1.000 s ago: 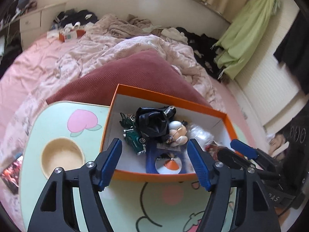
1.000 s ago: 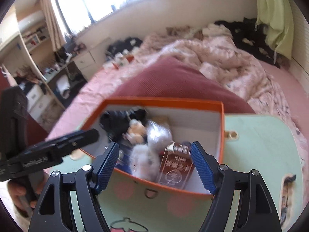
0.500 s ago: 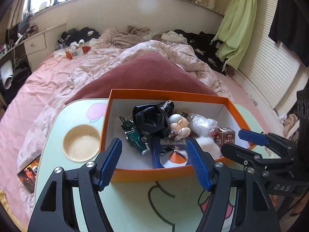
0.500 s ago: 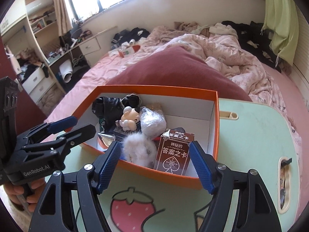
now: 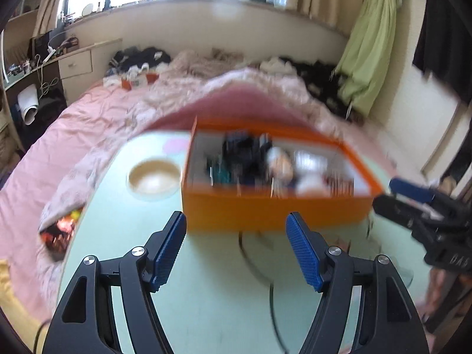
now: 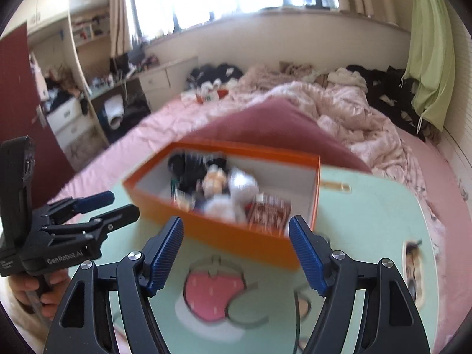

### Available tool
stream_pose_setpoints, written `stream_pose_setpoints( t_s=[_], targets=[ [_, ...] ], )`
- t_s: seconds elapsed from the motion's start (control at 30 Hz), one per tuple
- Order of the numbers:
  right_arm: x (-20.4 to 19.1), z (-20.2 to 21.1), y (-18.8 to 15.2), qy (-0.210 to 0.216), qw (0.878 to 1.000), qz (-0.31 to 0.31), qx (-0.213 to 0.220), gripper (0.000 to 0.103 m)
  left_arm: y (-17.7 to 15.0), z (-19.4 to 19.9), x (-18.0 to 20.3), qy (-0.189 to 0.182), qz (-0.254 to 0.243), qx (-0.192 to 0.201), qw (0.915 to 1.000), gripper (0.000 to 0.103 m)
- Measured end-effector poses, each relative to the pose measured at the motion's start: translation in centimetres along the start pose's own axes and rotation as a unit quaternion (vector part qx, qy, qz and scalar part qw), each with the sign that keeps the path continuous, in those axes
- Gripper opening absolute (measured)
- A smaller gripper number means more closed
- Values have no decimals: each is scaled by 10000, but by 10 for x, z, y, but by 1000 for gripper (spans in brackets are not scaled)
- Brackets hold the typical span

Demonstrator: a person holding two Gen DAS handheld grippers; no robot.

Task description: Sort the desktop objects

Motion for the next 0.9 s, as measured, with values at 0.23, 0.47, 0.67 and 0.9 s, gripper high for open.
stream_pose_setpoints(
  t_s=[0.23,0.47,0.67,0.9],
  targets=[
    [2,-32,-53,-169,9969,-198,-747,74,-47,-23,4,544,-5,-446,9975,70],
    [16,-51,-73,-552,9901,-333,-1251,85,-54,-29,-3,958,90,-306,9949,95],
    [14,-60,-79,-582,9893,-132,-1331,103,-57,-28,-4,977,115,-224,9949,103],
    [16,-61,-79,-566,9897,-126,-1309,103,-56,-29,-7,980,124,-199,9949,103]
  ],
)
Point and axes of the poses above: each gripper's, at about its wrist camera, not at the fingertips, and z roughly against the way its jaws point, x to its right, y to its top, the point moved 10 cm from there along -z, roughly the way its jaws point, and after that the axes turned 11 degrees about -x, right-handed, at the moved point
